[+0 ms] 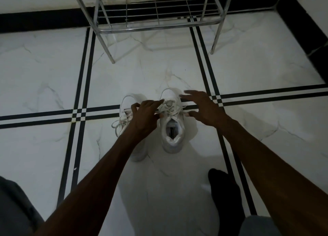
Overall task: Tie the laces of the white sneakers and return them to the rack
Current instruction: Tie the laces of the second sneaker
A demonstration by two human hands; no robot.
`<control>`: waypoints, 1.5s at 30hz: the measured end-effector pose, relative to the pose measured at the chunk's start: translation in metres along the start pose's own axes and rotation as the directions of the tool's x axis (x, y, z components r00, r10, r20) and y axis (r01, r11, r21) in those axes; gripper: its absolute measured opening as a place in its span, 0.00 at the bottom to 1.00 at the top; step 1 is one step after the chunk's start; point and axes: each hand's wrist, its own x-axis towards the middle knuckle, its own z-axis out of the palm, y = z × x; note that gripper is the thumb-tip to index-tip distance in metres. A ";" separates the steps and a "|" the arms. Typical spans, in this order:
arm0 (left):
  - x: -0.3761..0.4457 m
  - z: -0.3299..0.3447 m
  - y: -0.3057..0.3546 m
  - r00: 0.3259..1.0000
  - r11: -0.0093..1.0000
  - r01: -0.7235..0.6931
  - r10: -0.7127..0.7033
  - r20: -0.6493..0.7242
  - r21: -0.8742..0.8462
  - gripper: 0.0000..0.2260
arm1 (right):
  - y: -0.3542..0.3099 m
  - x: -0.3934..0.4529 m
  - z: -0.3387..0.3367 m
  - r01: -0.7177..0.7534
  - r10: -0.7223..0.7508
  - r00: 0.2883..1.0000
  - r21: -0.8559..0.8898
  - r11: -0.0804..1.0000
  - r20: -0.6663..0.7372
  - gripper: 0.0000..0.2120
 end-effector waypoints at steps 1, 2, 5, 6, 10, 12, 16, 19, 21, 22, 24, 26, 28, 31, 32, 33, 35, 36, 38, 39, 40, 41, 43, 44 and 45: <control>0.001 0.003 0.003 1.000 1.000 0.002 -0.002 0.021 -0.018 0.22 | -0.004 0.000 0.006 0.018 -0.020 1.000 0.056 0.998 0.024 0.26; 0.001 0.006 0.005 0.999 1.000 0.017 -0.016 0.034 -0.025 0.21 | -0.006 -0.001 0.012 0.038 -0.040 0.999 0.062 0.997 0.023 0.21; 0.001 0.012 0.006 0.996 0.994 0.094 -0.094 0.005 -0.060 0.16 | -0.006 -0.007 0.030 0.084 -0.082 0.995 0.034 0.996 -0.053 0.12; 0.001 0.012 0.006 0.992 0.990 0.122 -0.123 -0.019 -0.075 0.14 | -0.006 -0.009 0.033 0.057 -0.052 0.995 0.064 0.996 -0.084 0.12; -0.003 0.018 0.007 0.981 0.981 0.189 -0.190 -0.032 -0.040 0.09 | -0.004 -0.012 0.041 -0.151 0.178 0.980 0.252 0.956 -0.090 0.12; -0.004 0.019 0.011 0.980 0.981 0.193 -0.193 -0.056 0.007 0.09 | -0.002 -0.014 0.044 -0.211 0.246 0.966 0.304 0.929 -0.082 0.11; -0.006 0.019 0.012 0.993 0.967 0.088 -0.067 -0.097 0.238 0.10 | -0.006 -0.016 0.047 -0.169 0.188 0.970 0.131 0.977 -0.157 0.10; -0.006 0.016 0.003 0.994 0.917 -0.051 0.085 -0.067 0.396 0.18 | -0.004 -0.014 0.050 -0.052 0.027 0.985 -0.145 0.988 -0.172 0.12; -0.005 0.012 -0.001 0.992 0.881 -0.086 0.118 -0.040 0.465 0.22 | -0.004 -0.014 0.049 -0.022 -0.011 0.987 -0.203 0.979 -0.158 0.12; -0.004 0.011 -0.002 0.992 0.863 -0.099 0.128 -0.024 0.496 0.22 | -0.006 -0.015 0.048 -0.016 -0.017 0.988 -0.217 0.976 -0.152 0.11; -0.004 0.009 -0.002 0.989 0.832 -0.127 0.147 0.005 0.541 0.21 | -0.009 -0.017 0.047 -0.031 -0.006 0.991 -0.266 0.964 -0.136 0.11; -0.006 0.009 -0.004 0.988 0.821 -0.135 0.153 0.015 0.555 0.20 | -0.009 -0.018 0.047 -0.030 -0.006 0.993 -0.300 0.954 -0.117 0.11; -0.006 0.010 -0.004 0.987 0.824 -0.134 0.161 0.000 0.551 0.19 | -0.008 -0.021 0.047 0.011 -0.044 0.995 -0.349 0.937 -0.088 0.12; -0.007 0.010 -0.001 0.988 0.862 -0.108 0.148 -0.041 0.495 0.20 | -0.007 -0.023 0.048 0.006 -0.047 0.994 -0.369 0.930 -0.103 0.13; -0.008 0.010 -0.001 0.990 0.877 -0.096 0.135 -0.050 0.471 0.20 | -0.007 -0.023 0.050 -0.005 -0.044 0.991 -0.362 0.932 -0.126 0.13; -0.009 0.011 -0.002 0.992 0.895 -0.077 0.112 -0.056 0.439 0.19 | -0.009 -0.023 0.050 -0.024 -0.034 0.987 -0.355 0.935 -0.156 0.13; -0.011 0.011 -0.003 0.995 0.928 -0.033 0.066 -0.078 0.371 0.16 | -0.012 -0.021 0.047 -0.036 -0.039 0.980 -0.365 0.930 -0.197 0.14; -0.011 0.010 -0.004 0.995 0.942 -0.017 0.050 -0.089 0.335 0.12 | -0.011 -0.018 0.046 -0.054 -0.028 0.977 -0.371 0.927 -0.213 0.13; -0.012 0.008 -0.008 0.992 0.968 -0.005 0.037 -0.124 0.250 0.05 | -0.012 -0.011 0.039 -0.132 0.088 0.980 -0.253 0.958 -0.179 0.08; -0.014 0.007 -0.012 0.988 0.979 0.000 0.031 -0.151 0.202 0.06 | -0.014 -0.008 0.034 -0.179 0.169 0.981 -0.115 0.977 -0.096 0.10; -0.015 0.005 -0.019 0.986 0.990 0.016 0.008 -0.169 0.140 0.08 | -0.017 -0.007 0.028 -0.222 0.222 0.975 0.002 0.975 -0.010 0.15; -0.016 0.003 -0.026 0.982 0.996 0.042 -0.027 -0.188 0.080 0.10 | -0.018 -0.008 0.021 -0.278 0.269 0.959 0.105 0.955 0.092 0.19; -0.021 -0.003 -0.046 0.966 0.993 0.119 -0.112 -0.233 0.016 0.18 | -0.024 -0.014 0.011 -0.492 0.406 0.858 0.277 0.825 0.315 0.22; -0.025 -0.007 -0.054 0.953 0.984 0.177 -0.169 -0.252 0.009 0.21 | -0.024 -0.016 0.010 -0.618 0.455 0.770 0.344 0.707 0.448 0.26; -0.029 -0.011 -0.059 0.935 0.971 0.237 -0.226 -0.274 0.008 0.23 | -0.026 -0.019 0.011 -0.678 0.454 0.717 0.380 0.629 0.529 0.32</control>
